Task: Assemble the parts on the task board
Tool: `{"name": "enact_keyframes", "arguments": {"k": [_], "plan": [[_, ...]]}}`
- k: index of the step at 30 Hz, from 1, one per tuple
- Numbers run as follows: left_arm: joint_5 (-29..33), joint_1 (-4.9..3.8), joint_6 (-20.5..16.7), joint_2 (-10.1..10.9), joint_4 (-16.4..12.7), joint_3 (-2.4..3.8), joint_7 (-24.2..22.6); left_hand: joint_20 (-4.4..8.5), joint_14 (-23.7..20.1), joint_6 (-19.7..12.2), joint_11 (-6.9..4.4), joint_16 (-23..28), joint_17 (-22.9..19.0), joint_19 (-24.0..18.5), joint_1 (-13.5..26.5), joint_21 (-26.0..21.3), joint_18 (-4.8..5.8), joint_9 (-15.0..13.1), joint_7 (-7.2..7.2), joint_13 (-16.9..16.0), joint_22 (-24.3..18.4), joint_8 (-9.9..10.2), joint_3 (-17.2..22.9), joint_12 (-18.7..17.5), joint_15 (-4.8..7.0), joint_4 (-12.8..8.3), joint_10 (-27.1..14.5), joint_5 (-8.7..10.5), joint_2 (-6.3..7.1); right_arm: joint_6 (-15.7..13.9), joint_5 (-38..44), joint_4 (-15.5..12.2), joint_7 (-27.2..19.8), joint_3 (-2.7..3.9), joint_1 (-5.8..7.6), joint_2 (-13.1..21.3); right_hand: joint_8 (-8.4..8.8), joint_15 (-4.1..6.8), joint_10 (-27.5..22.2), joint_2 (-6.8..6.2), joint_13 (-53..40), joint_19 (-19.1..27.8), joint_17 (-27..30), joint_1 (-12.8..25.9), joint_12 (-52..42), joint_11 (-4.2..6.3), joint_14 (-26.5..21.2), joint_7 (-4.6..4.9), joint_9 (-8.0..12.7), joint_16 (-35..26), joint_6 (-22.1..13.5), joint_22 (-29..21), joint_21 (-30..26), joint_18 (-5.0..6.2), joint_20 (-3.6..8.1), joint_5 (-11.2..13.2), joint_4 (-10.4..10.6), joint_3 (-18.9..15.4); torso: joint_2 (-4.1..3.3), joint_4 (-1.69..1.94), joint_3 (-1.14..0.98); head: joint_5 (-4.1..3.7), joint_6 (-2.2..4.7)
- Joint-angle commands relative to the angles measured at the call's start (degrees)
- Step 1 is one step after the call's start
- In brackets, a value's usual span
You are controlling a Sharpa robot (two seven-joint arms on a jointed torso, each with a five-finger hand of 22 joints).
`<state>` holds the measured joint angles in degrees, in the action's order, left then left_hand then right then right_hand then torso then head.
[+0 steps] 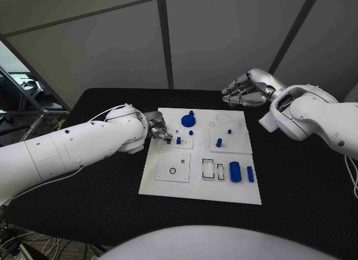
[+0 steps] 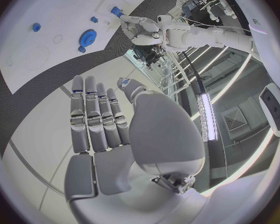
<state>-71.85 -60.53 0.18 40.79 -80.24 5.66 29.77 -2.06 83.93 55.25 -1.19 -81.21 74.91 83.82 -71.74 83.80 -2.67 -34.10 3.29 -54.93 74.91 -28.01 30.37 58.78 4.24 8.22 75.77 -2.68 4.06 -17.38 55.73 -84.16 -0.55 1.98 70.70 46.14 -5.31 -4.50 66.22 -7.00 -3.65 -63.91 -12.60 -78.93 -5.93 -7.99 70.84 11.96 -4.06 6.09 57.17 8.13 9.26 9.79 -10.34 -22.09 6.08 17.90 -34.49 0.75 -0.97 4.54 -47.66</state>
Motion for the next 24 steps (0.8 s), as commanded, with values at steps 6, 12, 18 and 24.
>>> {"name": "enact_keyframes", "arguments": {"k": [6, 12, 18, 24], "plan": [[-1.2, 0.12, 2.5, -0.1, 0.0, -0.06, 0.9, 0.38, 3.9, -0.1, -0.1, -0.4, 7.6, 3.0, 0.4, 0.1, 1.0, 0.1, -0.2, 0.0, 10.7, -0.2, 7.6, -0.4, 0.37, -7.2, 0.2, -0.22, -0.04, 0.6, 0.2, 0.1, -0.7, 0.04, 0.13, -0.1, -0.28, -0.04, 0.0, 0.37, 0.1, -0.4, 0.1, -0.2, -0.2, 0.27, 0.2, -0.36, -0.1, -0.2, 0.0, -0.1, -0.4, 0.6, -0.13, -0.3, 0.0, 0.2, 0.0, 0.02, 0.0, 0.01, -0.1], [-1.2, 0.13, 3.8, -0.1, 0.0, -0.06, 0.8, 0.39, 3.9, -0.2, -0.1, -0.4, 7.6, 2.9, 0.7, 0.0, 0.97, -0.1, -0.21, 0.4, 10.6, -0.4, 8.1, -0.7, 0.36, -7.4, 0.1, -0.22, 0.24, 1.1, 0.2, 0.3, -0.5, 0.04, 0.13, -0.2, -0.28, -0.09, 0.0, 0.34, 0.1, -0.4, 0.1, 0.1, -0.2, 0.22, 0.3, -0.32, 0.0, -0.3, 0.0, -0.2, -0.5, 0.59, -0.17, -0.3, 0.2, 0.2, 0.0, -0.03, -0.02, 0.01, -0.26], [-1.2, 0.13, 4.2, -0.1, -0.1, -0.06, 0.9, 0.39, 3.9, -0.2, -0.11, -0.4, 7.6, 2.9, 0.7, 0.0, 0.97, -0.1, -0.21, 0.5, 10.6, -0.4, 8.2, -0.8, 0.36, -7.5, 0.1, -0.23, 0.33, 1.1, 0.2, 0.4, -0.5, 0.04, 0.13, -0.2, -0.28, -0.09, 0.0, 0.34, 0.1, -0.4, 0.1, 0.1, -0.2, 0.22, 0.3, -0.32, 0.0, -0.3, 0.0, -0.2, -0.5, 0.59, -0.17, -0.3, 0.2, 0.2, 0.01, 0.02, -0.01, -0.02, -0.39], [-1.2, 0.13, 4.4, -0.1, -0.1, -0.06, 0.9, 0.39, 3.9, -0.2, -0.11, -0.4, 7.6, 2.9, 0.7, 0.0, 0.97, -0.1, -0.21, 0.5, 10.6, -0.4, 8.2, -0.8, 0.36, -7.5, 0.1, -0.23, 0.33, 1.2, 0.2, 0.5, -0.5, 0.04, 0.12, -0.3, -0.28, -0.09, 0.0, 0.34, 0.1, -0.4, 0.1, 0.1, -0.2, 0.22, 0.3, -0.32, 0.0, -0.3, 0.0, -0.2, -0.5, 0.59, -0.17, -0.3, 0.2, 0.2, 0.01, 0.02, -0.01, -0.04, -0.36]]}}
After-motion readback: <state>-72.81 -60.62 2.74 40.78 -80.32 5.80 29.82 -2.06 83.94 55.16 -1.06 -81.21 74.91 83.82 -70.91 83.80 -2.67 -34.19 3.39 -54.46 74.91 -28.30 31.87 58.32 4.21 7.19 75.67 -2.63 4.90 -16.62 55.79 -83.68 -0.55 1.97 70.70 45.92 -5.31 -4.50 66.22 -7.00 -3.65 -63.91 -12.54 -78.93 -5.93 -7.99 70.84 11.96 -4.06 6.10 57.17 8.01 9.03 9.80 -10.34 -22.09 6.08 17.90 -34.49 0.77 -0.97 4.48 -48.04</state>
